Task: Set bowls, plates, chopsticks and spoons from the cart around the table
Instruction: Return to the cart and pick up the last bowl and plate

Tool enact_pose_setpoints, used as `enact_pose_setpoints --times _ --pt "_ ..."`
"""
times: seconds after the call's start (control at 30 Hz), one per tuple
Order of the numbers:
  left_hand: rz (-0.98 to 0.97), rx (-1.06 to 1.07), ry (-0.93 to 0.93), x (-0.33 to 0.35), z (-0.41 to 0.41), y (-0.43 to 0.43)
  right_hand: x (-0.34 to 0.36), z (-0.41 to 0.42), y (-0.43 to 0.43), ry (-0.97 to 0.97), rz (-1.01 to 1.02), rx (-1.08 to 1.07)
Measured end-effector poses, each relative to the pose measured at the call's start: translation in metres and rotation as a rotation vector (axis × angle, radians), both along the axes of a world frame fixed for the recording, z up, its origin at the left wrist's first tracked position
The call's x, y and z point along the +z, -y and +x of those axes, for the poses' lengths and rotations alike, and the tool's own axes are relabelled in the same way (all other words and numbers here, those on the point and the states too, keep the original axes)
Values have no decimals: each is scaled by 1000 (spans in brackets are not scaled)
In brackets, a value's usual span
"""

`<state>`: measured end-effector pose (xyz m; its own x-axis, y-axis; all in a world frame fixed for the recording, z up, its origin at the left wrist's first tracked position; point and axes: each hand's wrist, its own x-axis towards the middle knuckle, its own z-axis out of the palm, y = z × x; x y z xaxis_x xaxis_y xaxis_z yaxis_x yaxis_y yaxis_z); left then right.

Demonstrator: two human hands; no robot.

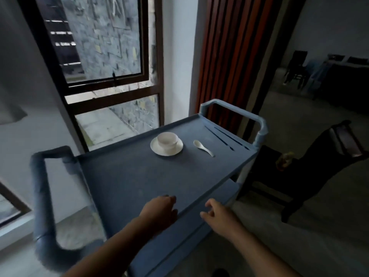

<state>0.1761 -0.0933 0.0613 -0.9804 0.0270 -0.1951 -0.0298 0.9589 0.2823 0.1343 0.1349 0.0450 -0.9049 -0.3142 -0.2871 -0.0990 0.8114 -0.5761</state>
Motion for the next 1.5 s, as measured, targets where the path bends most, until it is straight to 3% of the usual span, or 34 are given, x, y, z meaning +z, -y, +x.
enact_pose_setpoints --times 0.13,0.33,0.6,0.9,1.13,1.2,1.3,1.37,1.5 --pt "18 173 1 -12 -80 3 -9 -123 12 -44 39 157" --pt "69 457 108 -31 -141 3 -16 -252 29 63 72 319" --pt "243 829 53 -40 -202 49 -11 -370 96 45 -1 339" --pt "600 1117 -117 -78 -296 113 -41 -436 170 182 28 266" --pt "560 1121 -106 -88 -311 116 -57 -454 191 135 100 301" --pt "709 1173 -124 -87 -310 115 -55 -454 189 147 93 308" --pt "1233 1248 -170 -77 -302 116 -48 -448 175 190 19 272" --pt "1478 1200 -162 -73 -298 115 -43 -443 160 204 -40 243" --pt "1715 1038 -117 -73 -296 101 -31 -435 130 252 -171 175"
